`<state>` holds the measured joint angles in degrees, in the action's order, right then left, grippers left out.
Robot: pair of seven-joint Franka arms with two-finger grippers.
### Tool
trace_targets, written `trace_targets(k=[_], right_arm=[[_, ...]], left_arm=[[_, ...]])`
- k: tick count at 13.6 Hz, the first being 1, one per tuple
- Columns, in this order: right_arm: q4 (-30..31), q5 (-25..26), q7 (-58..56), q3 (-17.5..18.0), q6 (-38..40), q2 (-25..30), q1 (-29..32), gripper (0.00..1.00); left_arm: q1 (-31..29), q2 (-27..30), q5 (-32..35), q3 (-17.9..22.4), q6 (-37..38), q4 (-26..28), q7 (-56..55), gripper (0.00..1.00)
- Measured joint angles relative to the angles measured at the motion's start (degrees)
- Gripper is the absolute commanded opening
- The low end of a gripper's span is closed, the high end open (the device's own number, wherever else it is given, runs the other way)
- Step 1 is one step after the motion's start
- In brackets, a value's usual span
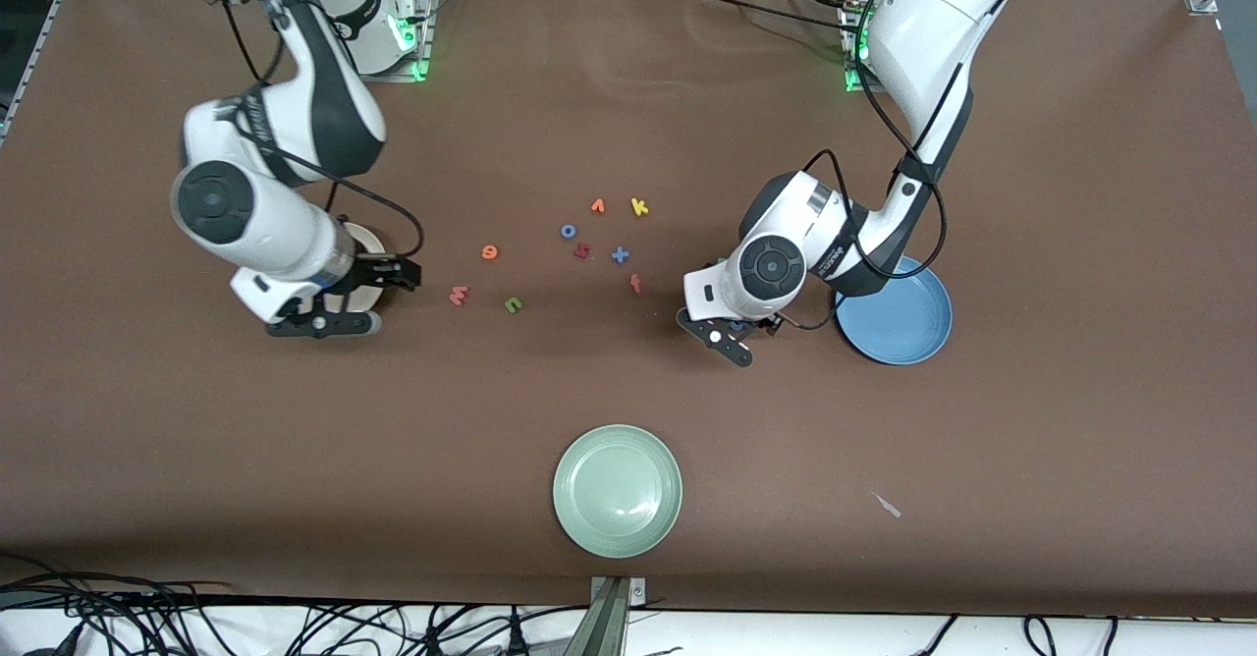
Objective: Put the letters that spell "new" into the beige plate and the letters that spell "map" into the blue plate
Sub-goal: 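Reach the right gripper to the pink W while the left gripper reaches E, then drop the pink W on the white plate while the left gripper drops E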
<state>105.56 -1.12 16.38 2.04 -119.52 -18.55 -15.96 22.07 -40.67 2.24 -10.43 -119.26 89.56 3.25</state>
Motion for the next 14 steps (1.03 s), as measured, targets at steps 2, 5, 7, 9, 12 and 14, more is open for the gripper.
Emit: trace_targets(k=[2, 5, 7, 9, 12, 14], right_arm=[[7.9, 0.0, 3.8, 0.0, -11.6, -0.3, -1.1, 1.0], [13.9, 0.0, 10.2, 0.0, -20.3, -2.9, -2.5, 1.0], [14.3, 0.0, 14.8, 0.0, -21.3, -4.9, -4.0, 1.0], [14.4, 0.0, 18.1, 0.0, -22.4, -6.4, -5.1, 1.0], [14.4, 0.0, 21.4, -0.1, -24.2, -8.6, -5.3, 1.0], [14.4, 0.0, 22.1, -0.1, -24.3, -9.4, -5.3, 0.99]], left_arm=[[-0.2, -0.2, 3.6, 0.1, 0.0, 0.0, 1.0, 1.0], [-0.3, -1.5, 4.4, 0.1, -0.2, 0.1, 3.0, 1.0], [-0.2, -2.1, 4.4, 0.1, -0.3, 0.1, 3.3, 1.0], [0.0, -2.8, 4.4, 0.0, -1.1, 0.1, 3.5, 1.0], [0.0, -3.6, 5.1, 0.0, -2.8, 0.1, 4.3, 0.92], [0.0, -4.2, 6.7, 0.0, -3.7, 0.1, 5.2, 0.82]])
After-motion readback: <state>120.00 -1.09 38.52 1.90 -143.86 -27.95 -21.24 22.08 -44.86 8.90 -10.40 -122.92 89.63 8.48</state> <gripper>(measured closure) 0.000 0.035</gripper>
